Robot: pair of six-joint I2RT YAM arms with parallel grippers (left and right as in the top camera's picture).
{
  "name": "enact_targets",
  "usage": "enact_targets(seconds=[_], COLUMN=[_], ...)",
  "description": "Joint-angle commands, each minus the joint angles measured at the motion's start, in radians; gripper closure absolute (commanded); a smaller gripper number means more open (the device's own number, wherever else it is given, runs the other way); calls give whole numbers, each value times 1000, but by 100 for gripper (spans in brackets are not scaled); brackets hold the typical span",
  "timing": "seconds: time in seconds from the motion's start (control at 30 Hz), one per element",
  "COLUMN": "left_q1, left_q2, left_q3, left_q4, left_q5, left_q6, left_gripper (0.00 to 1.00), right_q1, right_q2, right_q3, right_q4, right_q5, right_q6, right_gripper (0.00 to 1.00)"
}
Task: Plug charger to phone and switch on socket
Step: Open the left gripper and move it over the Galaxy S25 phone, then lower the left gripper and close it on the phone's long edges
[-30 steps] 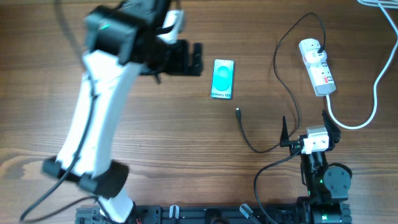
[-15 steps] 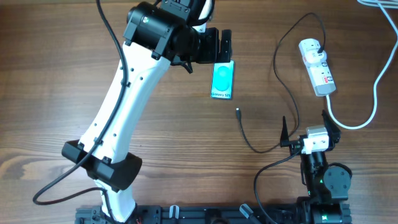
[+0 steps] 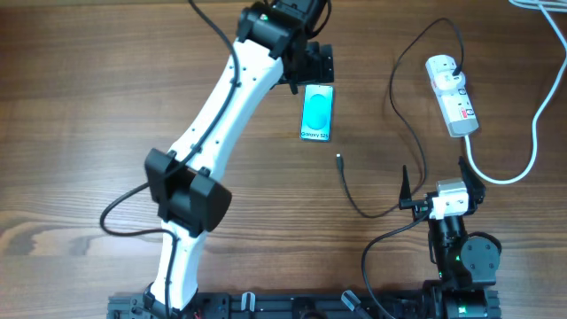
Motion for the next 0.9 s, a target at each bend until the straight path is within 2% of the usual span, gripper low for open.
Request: enact_targets(seconds=[0.0,0.17,0.4,0.57,0.73,0.87], left_q1=[-33,-82,-148,-154,-145,-145], left_q2=[50,109,165,191,215,223], left_q3=[12,10,3,3,-1,-2], left_q4=[29,43,83,122,131,130], left_q5=[-29,-75,-220,-226,-225,-225], left_q6=[-25,-26,-29,-32,-105,-106], left_gripper=[0,0,0,0,0,0], right_q1=[2,2,2,2,2,2], right_q2=[3,3,3,3,3,3], right_q3=[0,0,0,0,0,0], right_q4=[3,3,3,3,3,3], right_q5=[13,13,13,13,13,13], right_q6=[-8,-9,-8,-8,-8,-8], right_gripper=[1,0,0,0,0,0])
